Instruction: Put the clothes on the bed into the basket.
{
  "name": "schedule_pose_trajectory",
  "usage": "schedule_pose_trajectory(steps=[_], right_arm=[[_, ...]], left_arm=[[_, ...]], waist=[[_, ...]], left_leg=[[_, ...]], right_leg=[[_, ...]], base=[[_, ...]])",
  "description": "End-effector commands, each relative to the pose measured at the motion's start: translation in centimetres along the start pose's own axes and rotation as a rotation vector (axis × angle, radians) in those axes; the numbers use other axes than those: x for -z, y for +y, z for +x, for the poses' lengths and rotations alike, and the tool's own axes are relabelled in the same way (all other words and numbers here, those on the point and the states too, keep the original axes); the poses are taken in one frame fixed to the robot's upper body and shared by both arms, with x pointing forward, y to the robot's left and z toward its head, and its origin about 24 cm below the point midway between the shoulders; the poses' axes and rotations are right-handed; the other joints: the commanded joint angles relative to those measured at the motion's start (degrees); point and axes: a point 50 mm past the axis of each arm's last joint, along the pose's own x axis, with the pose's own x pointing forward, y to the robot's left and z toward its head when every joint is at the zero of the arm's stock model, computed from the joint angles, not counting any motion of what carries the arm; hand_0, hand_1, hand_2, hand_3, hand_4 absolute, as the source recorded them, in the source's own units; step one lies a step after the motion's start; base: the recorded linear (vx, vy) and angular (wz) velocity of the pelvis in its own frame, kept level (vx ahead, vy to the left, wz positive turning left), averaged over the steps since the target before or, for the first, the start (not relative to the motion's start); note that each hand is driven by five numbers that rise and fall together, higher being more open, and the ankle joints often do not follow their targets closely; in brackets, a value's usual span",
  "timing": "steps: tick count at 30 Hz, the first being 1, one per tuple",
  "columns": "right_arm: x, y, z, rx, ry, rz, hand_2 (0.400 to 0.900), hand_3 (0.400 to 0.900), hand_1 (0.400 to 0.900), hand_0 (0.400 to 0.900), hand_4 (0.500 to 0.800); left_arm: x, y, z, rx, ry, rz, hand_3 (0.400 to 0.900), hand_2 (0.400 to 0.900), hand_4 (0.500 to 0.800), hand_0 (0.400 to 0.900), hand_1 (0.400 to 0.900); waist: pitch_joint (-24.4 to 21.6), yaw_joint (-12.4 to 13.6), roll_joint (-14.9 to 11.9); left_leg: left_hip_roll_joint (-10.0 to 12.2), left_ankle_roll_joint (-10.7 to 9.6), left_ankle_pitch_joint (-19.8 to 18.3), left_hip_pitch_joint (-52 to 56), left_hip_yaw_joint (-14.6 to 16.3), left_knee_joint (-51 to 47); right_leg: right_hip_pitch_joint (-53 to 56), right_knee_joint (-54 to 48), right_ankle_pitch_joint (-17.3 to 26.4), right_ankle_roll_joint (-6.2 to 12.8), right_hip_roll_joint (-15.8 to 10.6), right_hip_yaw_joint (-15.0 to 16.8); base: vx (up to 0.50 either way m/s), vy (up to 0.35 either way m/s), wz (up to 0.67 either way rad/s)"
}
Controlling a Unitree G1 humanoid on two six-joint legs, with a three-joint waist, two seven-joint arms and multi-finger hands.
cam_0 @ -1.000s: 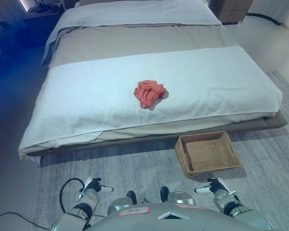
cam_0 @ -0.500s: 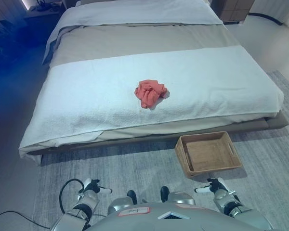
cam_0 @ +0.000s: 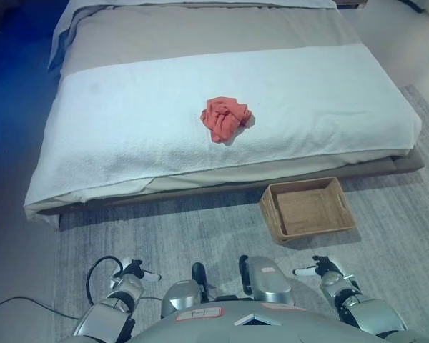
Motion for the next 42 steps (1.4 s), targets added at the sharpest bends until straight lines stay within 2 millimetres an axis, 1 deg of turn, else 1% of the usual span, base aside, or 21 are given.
schedule_pose_trajectory(steps=[1,6,10,13,15,16,18,19,22,23,24,25,27,29,30,32,34,37,38,41,42], right_arm=[[1.5,-3.4,0.4,0.119,0.051,-0.002,0.900,0.900,0.900,0.900,0.800],[1.9,-2.9,0.4,0.112,0.053,0.006,0.900,0.900,0.900,0.900,0.800],[2.6,-2.8,0.3,0.109,0.055,0.028,0.900,0.900,0.900,0.900,0.800],[2.2,-3.1,0.3,0.124,0.042,0.047,0.900,0.900,0.900,0.900,0.800],[1.4,-3.5,0.4,0.138,0.016,0.050,0.900,0.900,0.900,0.900,0.800],[1.0,-3.8,0.4,0.146,0.005,0.052,0.900,0.900,0.900,0.900,0.800],[-0.5,-4.5,0.4,0.175,-0.042,0.076,0.900,0.900,0.900,0.900,0.800],[-1.1,-4.6,0.4,0.179,-0.061,0.067,0.900,0.900,0.900,0.900,0.800],[-3.2,-4.2,0.2,0.170,-0.132,0.072,0.900,0.900,0.900,0.900,0.800],[-3.4,-4.1,0.2,0.168,-0.139,0.076,0.900,0.900,0.900,0.900,0.800],[-4.3,-4.1,0.0,0.168,-0.184,0.075,0.900,0.900,0.900,0.900,0.800],[-4.3,-4.1,0.0,0.168,-0.184,0.074,0.900,0.900,0.900,0.900,0.800],[-5.5,-4.5,-0.2,0.187,-0.241,0.046,0.900,0.900,0.900,0.900,0.800],[-7.2,-5.9,-0.7,0.244,-0.330,-0.001,0.900,0.900,0.900,0.900,0.800],[-8.3,-6.6,-1.0,0.277,-0.383,-0.039,0.900,0.900,0.900,0.900,0.800],[-11.7,-6.9,-2.2,0.321,-0.534,-0.202,0.900,0.900,0.900,0.900,0.800],[-12.4,-6.9,-2.5,0.335,-0.565,-0.245,0.900,0.900,0.900,0.900,0.800],[-15.0,-6.7,-3.8,0.364,-0.676,-0.335,0.900,0.900,0.900,0.900,0.800],[-17.7,-6.9,-5.3,0.403,-0.775,-0.383,0.900,0.900,0.900,0.900,0.800],[-19.1,-7.4,-6.0,0.436,-0.805,-0.376,0.900,0.900,0.900,0.900,0.800],[-20.3,-7.7,-6.7,0.455,-0.831,-0.368,0.900,0.900,0.900,0.900,0.800]], left_arm=[[-2.3,2.7,0.4,-0.086,-0.059,0.012,0.900,0.900,0.800,0.900,0.900],[-4.3,3.3,0.2,-0.100,-0.131,-0.012,0.900,0.900,0.800,0.900,0.900],[-5.9,2.8,-0.2,-0.081,-0.205,0.011,0.900,0.900,0.800,0.900,0.900],[-6.5,2.4,-0.4,-0.075,-0.222,-0.018,0.900,0.900,0.800,0.900,0.900],[-6.8,2.3,-0.5,-0.076,-0.234,-0.013,0.900,0.900,0.800,0.900,0.900],[-7.0,2.4,-0.5,-0.080,-0.235,-0.013,0.900,0.900,0.800,0.900,0.900],[-7.0,2.8,-0.5,-0.104,-0.239,-0.022,0.900,0.900,0.800,0.900,0.900],[-7.0,2.8,-0.5,-0.107,-0.239,-0.027,0.900,0.900,0.800,0.900,0.900],[-4.8,2.4,-0.2,-0.101,-0.173,-0.027,0.900,0.900,0.800,0.900,0.900],[-4.3,2.3,-0.1,-0.098,-0.157,-0.021,0.900,0.900,0.800,0.900,0.900],[-2.5,1.6,0.0,-0.084,-0.098,-0.015,0.900,0.900,0.800,0.900,0.900],[-2.5,1.6,0.0,-0.084,-0.098,-0.015,0.900,0.900,0.800,0.900,0.900],[-1.7,1.3,0.0,-0.076,-0.076,-0.014,0.900,0.900,0.800,0.900,0.900],[-1.3,1.0,0.0,-0.076,-0.066,0.001,0.900,0.900,0.800,0.900,0.900],[-1.1,0.7,-0.1,-0.076,-0.065,0.010,0.900,0.900,0.800,0.900,0.900],[-0.5,0.3,-0.2,-0.093,-0.051,-0.001,0.900,0.900,0.800,0.900,0.900],[-0.7,0.2,-0.2,-0.095,-0.056,0.000,0.900,0.900,0.800,0.900,0.900],[-1.8,0.8,-0.2,-0.116,-0.097,0.017,0.900,0.900,0.800,0.900,0.900],[-3.8,2.0,-0.2,-0.155,-0.154,-0.013,0.900,0.900,0.800,0.900,0.900],[-5.2,2.8,-0.3,-0.180,-0.183,-0.042,0.900,0.900,0.800,0.900,0.900],[-6.3,3.2,-0.4,-0.189,-0.209,-0.056,0.900,0.900,0.800,0.900,0.900]], waist=[[-0.8,-4.0,0.3],[-1.5,-5.2,-0.9],[-3.4,-7.6,0.3],[-3.8,-8.2,2.6],[-2.8,-8.1,2.8],[-2.0,-7.4,2.3],[-0.1,-4.8,1.1],[0.3,-4.0,0.6],[0.6,-1.1,-2.2],[0.7,-0.7,-2.5],[0.4,-0.5,-2.7],[0.4,-0.5,-2.9],[-0.2,-0.4,-1.8],[-1.0,-0.8,-0.5],[-1.3,-0.2,-0.1],[-2.8,2.0,0.3],[-3.2,2.3,0.0],[-2.7,2.9,-1.0],[-0.4,1.7,-1.0],[0.6,1.4,-0.5],[0.4,1.0,-0.3]], left_leg=[[-6.3,-1.9,-5.9,9.8,-2.7,0.2],[-7.7,-3.7,-7.6,14.8,-4.4,0.2],[-6.2,-5.9,-5.1,17.8,-7.0,2.2],[-5.9,-11.2,4.6,13.5,-6.4,15.6],[-5.6,-16.2,12.5,5.3,-4.5,34.9],[-5.5,-16.6,13.8,0.8,-3.9,43.3],[-5.9,-14.2,11.6,-6.4,-2.6,53.9],[-4.4,-12.1,10.1,-7.9,-0.9,55.3],[0.6,-6.9,4.4,-16.2,2.1,46.2],[1.3,-6.5,4.1,-16.4,2.3,43.0],[3.6,-7.0,6.0,-17.6,2.5,28.2],[3.4,-6.9,6.4,-17.3,2.6,27.6],[4.7,-8.6,11.1,-14.9,2.0,7.8],[6.0,-11.0,13.0,-14.9,5.2,0.2],[5.9,-11.3,13.4,-14.6,5.5,0.2],[4.5,-10.7,13.8,-13.2,-0.6,0.2],[3.9,-10.1,13.5,-12.3,-0.4,0.2],[0.2,-6.2,10.5,-7.8,0.5,0.2],[-1.2,-4.4,9.3,-5.6,0.2,0.2],[-1.4,-4.0,8.3,-4.8,-0.2,0.2],[-1.6,-4.7,7.8,-4.2,-0.1,0.2]], right_leg=[[-4.9,-13.9,3.7,2.12,0.6,1.2],[-5.4,-29.4,8.1,3.90,3.9,-4.5],[-3.6,-28.3,9.1,1.03,6.8,-2.9],[0.1,-27.0,8.2,-0.67,7.7,-2.5],[4.1,-27.0,5.7,-2.91,7.0,-2.4],[6.7,-27.7,4.7,-3.82,6.4,-1.9],[10.7,-28.7,3.4,-5.08,5.9,-0.2],[12.0,-28.8,2.8,-5.58,5.7,0.0],[15.5,-27.7,-0.2,-6.44,4.2,1.5],[16.4,-27.7,-1.0,-6.43,4.1,2.0],[17.8,-27.5,-2.6,-5.80,3.3,2.5],[17.7,-27.5,-2.6,-5.77,3.1,2.5],[20.1,-28.4,-4.2,-4.71,2.5,3.2],[22.3,-28.3,-5.8,-3.53,1.6,2.8],[23.4,-27.9,-6.5,-3.21,1.1,3.0],[24.1,-22.7,-9.1,-2.36,-0.2,5.9],[23.3,-18.9,-9.3,-1.74,-0.7,6.1],[13.7,2.8,1.6,-0.14,-3.0,6.2],[6.7,13.9,7.1,0.05,-2.4,7.8],[0.8,17.1,3.7,-0.95,-1.8,6.7],[-0.2,7.2,0.2,-0.96,-1.7,4.8]], base=[[0.50,0.061,0.31],[0.42,0.019,0.28],[0.50,-0.040,0.56],[0.50,-0.062,0.20],[0.44,-0.080,0.30],[0.41,-0.124,0.07],[0.37,-0.137,-0.16],[0.38,-0.156,-0.26],[0.40,-0.090,-0.28],[0.54,0.074,-0.17],[0.39,0.084,-0.10],[0.48,0.165,-0.10],[0.45,0.215,-0.10],[0.53,0.283,-0.16],[0.55,0.298,-1.09],[0.67,0.404,-1.50],[0.37,0.262,-0.27],[0.28,0.305,0.05],[0.19,0.312,-0.03],[0.22,0.206,0.15],[0.41,0.124,0.43]])
